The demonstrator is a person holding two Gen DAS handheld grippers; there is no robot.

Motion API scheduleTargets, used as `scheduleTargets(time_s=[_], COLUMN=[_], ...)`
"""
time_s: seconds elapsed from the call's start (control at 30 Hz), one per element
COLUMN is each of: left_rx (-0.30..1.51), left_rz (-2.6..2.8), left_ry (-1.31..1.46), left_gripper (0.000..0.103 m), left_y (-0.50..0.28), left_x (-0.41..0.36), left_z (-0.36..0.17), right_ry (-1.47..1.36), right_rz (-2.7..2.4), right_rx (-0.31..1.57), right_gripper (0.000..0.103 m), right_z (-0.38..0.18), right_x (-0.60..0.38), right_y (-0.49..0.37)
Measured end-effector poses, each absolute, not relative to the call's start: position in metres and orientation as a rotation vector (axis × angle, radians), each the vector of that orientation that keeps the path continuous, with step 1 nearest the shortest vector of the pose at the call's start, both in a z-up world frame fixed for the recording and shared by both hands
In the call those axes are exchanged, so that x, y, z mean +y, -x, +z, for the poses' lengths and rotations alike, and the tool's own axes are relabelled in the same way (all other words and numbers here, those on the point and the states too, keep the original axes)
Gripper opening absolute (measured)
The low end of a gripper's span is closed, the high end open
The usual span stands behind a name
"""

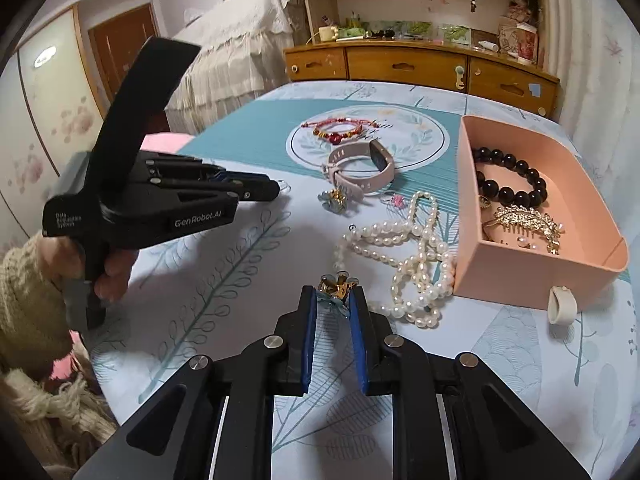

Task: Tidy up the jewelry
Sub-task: 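Grasp the gold bow brooch with the right tool while the left tool grasps the red-stone ring, then carry the brooch and ring into the pink box and open both tools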

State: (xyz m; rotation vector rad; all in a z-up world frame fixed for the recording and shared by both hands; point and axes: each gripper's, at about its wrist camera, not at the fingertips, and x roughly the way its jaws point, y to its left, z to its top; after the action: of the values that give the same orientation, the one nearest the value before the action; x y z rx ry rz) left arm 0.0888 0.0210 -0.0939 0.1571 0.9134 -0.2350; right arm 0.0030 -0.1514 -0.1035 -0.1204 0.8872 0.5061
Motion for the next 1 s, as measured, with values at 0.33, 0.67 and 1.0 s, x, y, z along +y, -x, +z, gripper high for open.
scheduleTargets(time_s=[0.33,0.67,1.0], left_rx=[0.814,0.749,0.824], left_rz=[-0.302,-0.427,-0.488], left_ry=[-0.128,-0.096,-0.109], left_gripper=[0.005,0.005,0.006], left_y=[-0.065,-0.084,-0.126], left_x=[-0.003,-0.084,-0.161], left_z=[-0.038,-0.005,-0.026], right_ry=[0.023,-0.031,-0.001], right_rz=[0.471,0.237,0.136], right_rx=[0.769,0.651,0.652], right_gripper=[0.016,0.016,0.016], right_z=[-0.059,-0.02,-0.021], right_x=[-0.184,-0.256,-0.299], right_y=[0.014,-0.005,-0.048])
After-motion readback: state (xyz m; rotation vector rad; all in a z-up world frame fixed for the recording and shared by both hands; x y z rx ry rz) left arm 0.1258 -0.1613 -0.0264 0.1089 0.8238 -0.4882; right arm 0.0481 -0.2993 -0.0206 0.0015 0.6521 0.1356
